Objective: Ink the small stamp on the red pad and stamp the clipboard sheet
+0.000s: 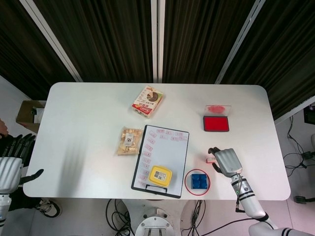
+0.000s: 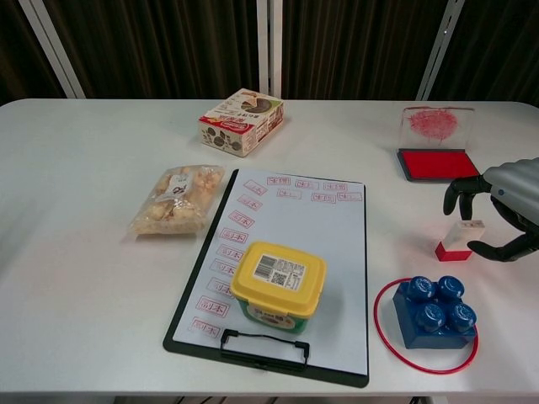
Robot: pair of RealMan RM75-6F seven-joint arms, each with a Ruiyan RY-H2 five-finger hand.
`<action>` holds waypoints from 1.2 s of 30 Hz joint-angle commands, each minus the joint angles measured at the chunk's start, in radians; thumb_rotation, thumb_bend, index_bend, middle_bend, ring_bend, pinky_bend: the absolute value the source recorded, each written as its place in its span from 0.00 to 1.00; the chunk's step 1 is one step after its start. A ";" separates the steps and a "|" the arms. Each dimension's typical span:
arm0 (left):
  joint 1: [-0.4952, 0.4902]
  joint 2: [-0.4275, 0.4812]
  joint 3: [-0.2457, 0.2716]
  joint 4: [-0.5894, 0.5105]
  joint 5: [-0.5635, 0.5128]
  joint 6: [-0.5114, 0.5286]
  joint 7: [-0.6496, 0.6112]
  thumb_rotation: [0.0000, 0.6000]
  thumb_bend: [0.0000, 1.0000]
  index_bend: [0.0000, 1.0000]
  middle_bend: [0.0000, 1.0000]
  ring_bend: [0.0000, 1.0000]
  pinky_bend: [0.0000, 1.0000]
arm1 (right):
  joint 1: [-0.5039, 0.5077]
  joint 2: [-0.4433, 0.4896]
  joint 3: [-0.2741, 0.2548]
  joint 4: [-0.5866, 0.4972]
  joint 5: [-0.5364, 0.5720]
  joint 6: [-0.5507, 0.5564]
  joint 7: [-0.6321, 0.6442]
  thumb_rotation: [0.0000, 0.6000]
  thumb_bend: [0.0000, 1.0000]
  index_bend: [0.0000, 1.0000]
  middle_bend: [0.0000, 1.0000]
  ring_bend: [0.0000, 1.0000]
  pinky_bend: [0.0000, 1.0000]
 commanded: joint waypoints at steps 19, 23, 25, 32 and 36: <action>-0.003 -0.003 0.000 0.001 -0.003 -0.007 0.002 1.00 0.00 0.07 0.07 0.05 0.16 | 0.012 -0.009 -0.005 0.006 0.013 0.004 -0.004 1.00 0.25 0.44 0.46 0.76 0.95; -0.002 -0.006 0.001 0.005 -0.004 -0.009 -0.001 1.00 0.00 0.07 0.07 0.05 0.16 | 0.015 -0.013 -0.005 0.006 0.023 -0.002 -0.011 1.00 0.26 0.48 0.47 0.76 0.95; -0.002 -0.006 0.001 0.006 -0.005 -0.009 -0.002 1.00 0.00 0.07 0.07 0.05 0.16 | 0.017 -0.014 -0.004 0.007 0.032 -0.007 -0.019 1.00 0.27 0.49 0.48 0.76 0.95; -0.002 -0.005 0.000 0.005 -0.005 -0.006 -0.002 1.00 0.00 0.07 0.07 0.05 0.16 | 0.021 -0.032 -0.001 0.024 0.033 0.004 -0.029 1.00 0.30 0.55 0.52 0.78 0.96; -0.001 -0.005 0.001 0.006 -0.006 -0.008 -0.002 1.00 0.00 0.07 0.07 0.05 0.16 | 0.018 -0.040 0.003 0.034 0.030 0.020 -0.028 1.00 0.34 0.61 0.57 0.80 0.97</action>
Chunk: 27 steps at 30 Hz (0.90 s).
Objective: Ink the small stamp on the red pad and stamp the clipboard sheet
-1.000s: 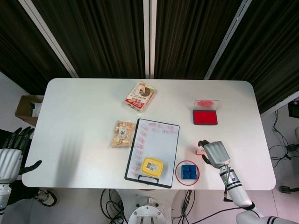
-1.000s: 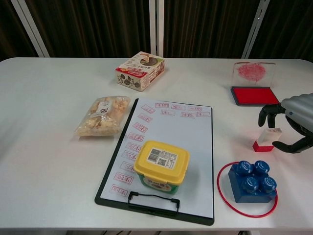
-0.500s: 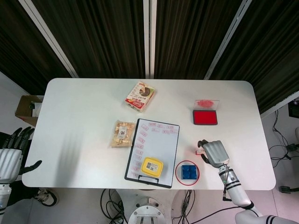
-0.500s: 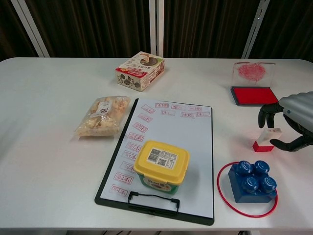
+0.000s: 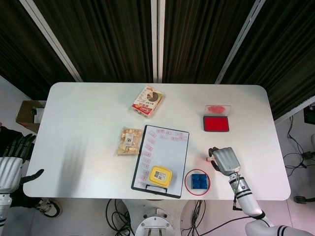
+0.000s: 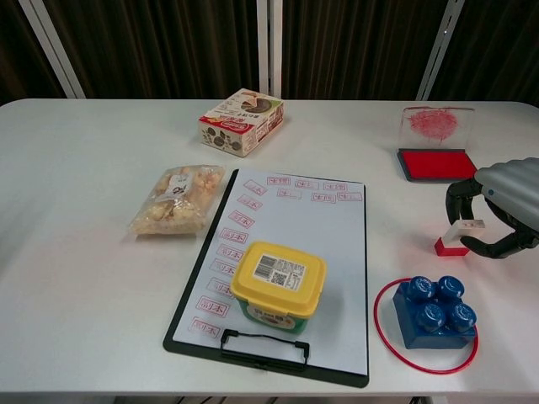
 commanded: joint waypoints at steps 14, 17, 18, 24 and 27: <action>0.003 -0.002 0.001 0.010 -0.006 -0.001 -0.013 1.00 0.00 0.07 0.07 0.05 0.16 | 0.074 0.147 0.181 0.034 0.050 -0.026 0.313 1.00 0.39 0.80 0.75 0.90 1.00; 0.001 -0.003 0.002 0.014 -0.007 -0.008 -0.015 1.00 0.00 0.07 0.07 0.05 0.16 | 0.146 0.193 0.207 0.125 0.059 -0.145 0.380 1.00 0.39 0.82 0.75 0.90 1.00; 0.000 -0.003 0.002 0.014 -0.007 -0.009 -0.014 1.00 0.00 0.07 0.07 0.05 0.16 | 0.166 0.195 0.212 0.160 0.063 -0.175 0.398 1.00 0.39 0.82 0.75 0.90 1.00; -0.007 -0.002 -0.002 0.005 -0.008 -0.016 -0.002 1.00 0.00 0.07 0.07 0.05 0.16 | 0.285 0.169 0.202 0.363 0.059 -0.381 0.533 1.00 0.42 0.85 0.77 0.91 1.00; -0.011 0.001 -0.003 0.001 -0.011 -0.023 0.002 1.00 0.00 0.07 0.07 0.05 0.16 | 0.327 0.139 0.175 0.450 0.016 -0.431 0.616 1.00 0.42 0.86 0.77 0.91 1.00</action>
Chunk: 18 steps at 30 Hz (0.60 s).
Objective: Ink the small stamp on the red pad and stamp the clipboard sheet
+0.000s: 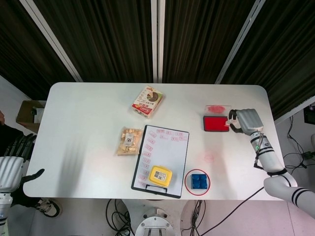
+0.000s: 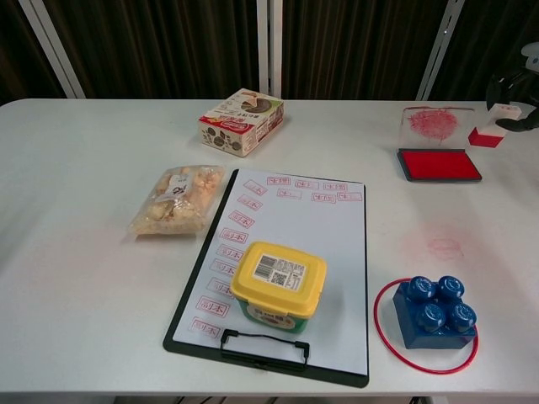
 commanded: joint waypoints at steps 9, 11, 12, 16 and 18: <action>-0.017 0.004 -0.010 -0.004 -0.013 -0.024 0.006 1.00 0.00 0.07 0.07 0.05 0.16 | 0.124 -0.131 -0.091 0.291 -0.131 -0.073 0.269 1.00 0.42 0.89 0.79 0.91 1.00; -0.020 0.003 -0.011 -0.002 -0.015 -0.028 0.006 1.00 0.00 0.07 0.07 0.05 0.16 | 0.131 -0.146 -0.100 0.311 -0.143 -0.065 0.294 1.00 0.42 0.89 0.79 0.91 1.00; -0.021 0.002 -0.011 -0.002 -0.016 -0.030 0.006 1.00 0.00 0.07 0.07 0.05 0.16 | 0.135 -0.152 -0.104 0.321 -0.147 -0.063 0.304 1.00 0.42 0.89 0.79 0.91 1.00; -0.024 0.001 -0.009 0.003 -0.020 -0.039 0.005 1.00 0.00 0.07 0.07 0.05 0.16 | 0.151 -0.183 -0.119 0.364 -0.153 -0.076 0.314 1.00 0.43 0.89 0.79 0.91 1.00; -0.025 0.002 -0.009 0.004 -0.020 -0.040 0.004 1.00 0.00 0.07 0.07 0.05 0.16 | 0.160 -0.199 -0.124 0.385 -0.150 -0.091 0.307 1.00 0.43 0.89 0.79 0.91 1.00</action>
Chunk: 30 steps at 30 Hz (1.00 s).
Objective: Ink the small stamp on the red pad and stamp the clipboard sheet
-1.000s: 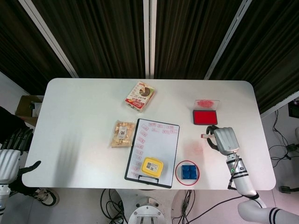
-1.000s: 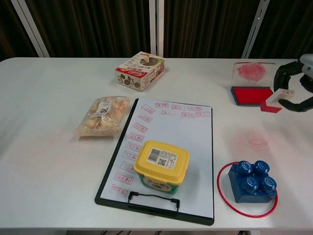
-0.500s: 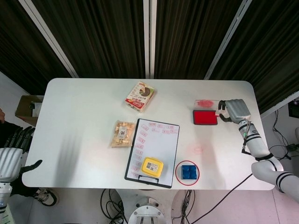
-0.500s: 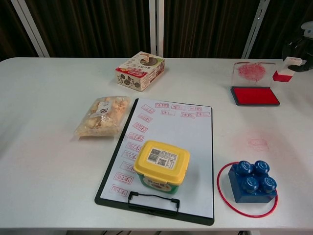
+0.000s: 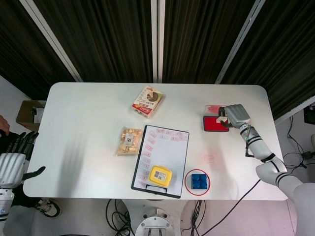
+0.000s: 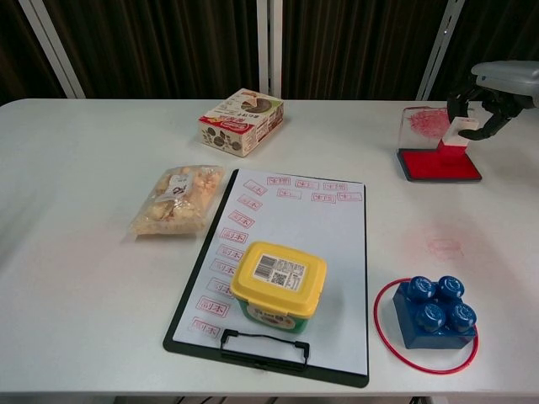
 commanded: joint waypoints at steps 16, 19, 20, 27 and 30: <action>0.002 -0.009 0.003 0.022 -0.004 0.002 -0.030 1.00 0.00 0.07 0.07 0.05 0.16 | 0.020 -0.072 -0.004 0.044 0.062 -0.037 -0.159 1.00 0.44 0.90 0.79 0.91 1.00; 0.003 -0.010 0.004 0.026 -0.008 0.000 -0.032 1.00 0.00 0.07 0.07 0.05 0.16 | 0.020 -0.076 -0.002 0.039 0.073 -0.042 -0.174 1.00 0.44 0.90 0.80 0.91 1.00; 0.002 -0.010 0.004 0.027 -0.008 -0.001 -0.033 1.00 0.00 0.07 0.07 0.05 0.16 | 0.021 -0.078 -0.001 0.040 0.077 -0.043 -0.180 1.00 0.44 0.90 0.80 0.91 1.00; 0.001 -0.013 0.004 0.030 -0.007 -0.001 -0.034 1.00 0.00 0.07 0.07 0.05 0.16 | 0.020 -0.100 0.005 0.059 0.105 -0.060 -0.216 1.00 0.44 0.92 0.81 0.91 1.00; 0.002 -0.014 0.005 0.031 -0.008 -0.001 -0.035 1.00 0.00 0.07 0.07 0.05 0.16 | 0.019 -0.110 0.003 0.072 0.110 -0.066 -0.224 1.00 0.44 0.92 0.81 0.91 1.00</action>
